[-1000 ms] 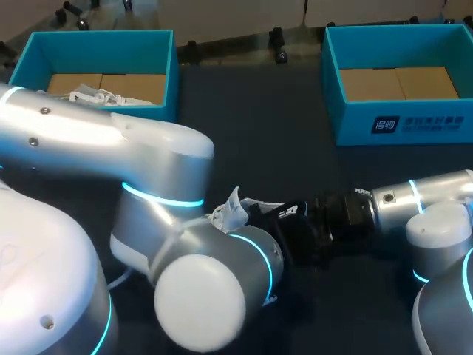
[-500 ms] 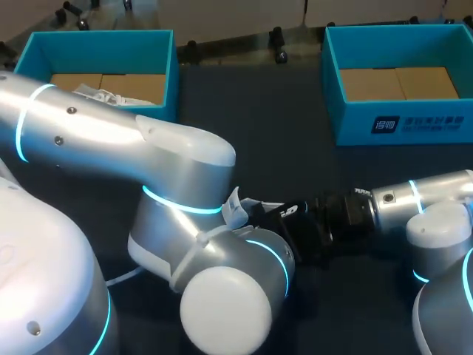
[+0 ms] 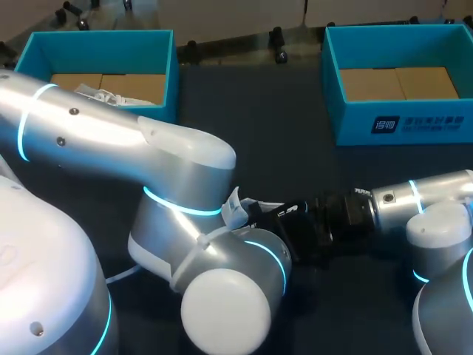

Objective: Take the shoe out of the shoebox, open the shoe tongue, remove and reinsert the insole, then place the shoe into the shoebox

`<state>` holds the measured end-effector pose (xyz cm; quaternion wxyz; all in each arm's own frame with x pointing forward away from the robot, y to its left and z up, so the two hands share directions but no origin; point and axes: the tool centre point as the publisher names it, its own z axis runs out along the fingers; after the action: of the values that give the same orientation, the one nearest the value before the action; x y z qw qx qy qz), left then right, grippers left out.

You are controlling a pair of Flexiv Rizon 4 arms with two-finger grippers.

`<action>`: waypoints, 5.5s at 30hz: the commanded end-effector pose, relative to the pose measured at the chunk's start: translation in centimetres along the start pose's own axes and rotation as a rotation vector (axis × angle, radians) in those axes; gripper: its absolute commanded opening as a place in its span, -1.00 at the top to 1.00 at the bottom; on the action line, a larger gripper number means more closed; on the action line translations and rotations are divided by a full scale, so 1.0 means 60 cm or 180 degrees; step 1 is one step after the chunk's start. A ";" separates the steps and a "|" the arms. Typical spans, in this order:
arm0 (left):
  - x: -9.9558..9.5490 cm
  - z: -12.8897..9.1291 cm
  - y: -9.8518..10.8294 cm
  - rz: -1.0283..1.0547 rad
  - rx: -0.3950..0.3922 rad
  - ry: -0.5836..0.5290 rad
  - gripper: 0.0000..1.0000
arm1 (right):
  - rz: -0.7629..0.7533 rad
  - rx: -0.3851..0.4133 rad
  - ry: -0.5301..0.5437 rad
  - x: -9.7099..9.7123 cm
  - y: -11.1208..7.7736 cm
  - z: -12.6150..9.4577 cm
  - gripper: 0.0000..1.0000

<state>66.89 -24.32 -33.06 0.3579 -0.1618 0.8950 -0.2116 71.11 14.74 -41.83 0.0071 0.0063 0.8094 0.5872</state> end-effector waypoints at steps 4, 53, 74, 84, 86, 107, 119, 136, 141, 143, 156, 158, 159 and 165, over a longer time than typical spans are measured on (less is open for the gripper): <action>-0.008 0.000 0.003 -0.0013 0.0038 0.0003 0.50 | 0.0000 0.0014 -0.0004 0.001 0.000 0.003 1.00; 0.005 0.001 -0.012 -0.0038 0.0116 -0.0005 0.30 | 0.0000 0.0014 -0.0004 0.001 0.000 0.003 1.00; 0.004 0.023 -0.012 -0.0082 0.0096 -0.0107 0.33 | 0.0000 0.0014 -0.0004 0.001 0.000 0.003 1.00; 0.000 0.030 -0.013 -0.0149 0.0078 -0.0109 0.32 | 0.0000 0.0014 -0.0004 0.001 0.000 0.003 1.00; -0.002 0.030 -0.013 -0.0161 0.0075 -0.0109 0.32 | 0.0000 0.0014 -0.0004 0.001 0.000 0.003 1.00; 0.002 0.042 -0.014 -0.0204 0.0082 -0.0223 0.25 | 0.0000 0.0014 -0.0004 0.001 0.000 0.003 1.00; -0.005 0.060 -0.016 -0.0222 0.0059 -0.0313 0.33 | 0.0000 0.0014 -0.0004 0.001 0.000 0.003 1.00; -0.021 0.058 -0.018 -0.0268 0.0201 -0.0178 1.00 | 0.0000 0.0014 -0.0004 0.001 0.000 0.003 1.00; -0.026 0.041 -0.028 -0.0312 0.0296 -0.0146 1.00 | 0.0000 0.0014 -0.0004 0.001 0.000 0.003 1.00; -0.026 0.035 -0.033 -0.0319 0.0315 -0.0137 1.00 | 0.0000 0.0014 -0.0004 0.001 0.000 0.003 1.00; -0.026 0.033 -0.030 -0.0322 0.0426 -0.0010 0.22 | 0.0000 0.0014 -0.0004 0.001 0.000 0.003 1.00; -0.027 0.033 -0.026 -0.0322 0.0439 -0.0007 0.22 | 0.0000 0.0014 -0.0004 0.001 0.000 0.003 1.00; -0.028 0.033 -0.025 -0.0321 0.0444 0.0000 0.23 | 0.0000 0.0014 -0.0004 0.001 0.000 0.003 1.00; -0.030 0.036 -0.015 -0.0285 0.0503 0.0050 0.26 | 0.0000 0.0014 -0.0004 0.001 0.000 0.003 1.00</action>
<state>69.44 -25.93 -33.02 0.3604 -0.1768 0.8685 -0.2907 71.11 14.73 -41.83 0.0071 0.0062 0.8093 0.5873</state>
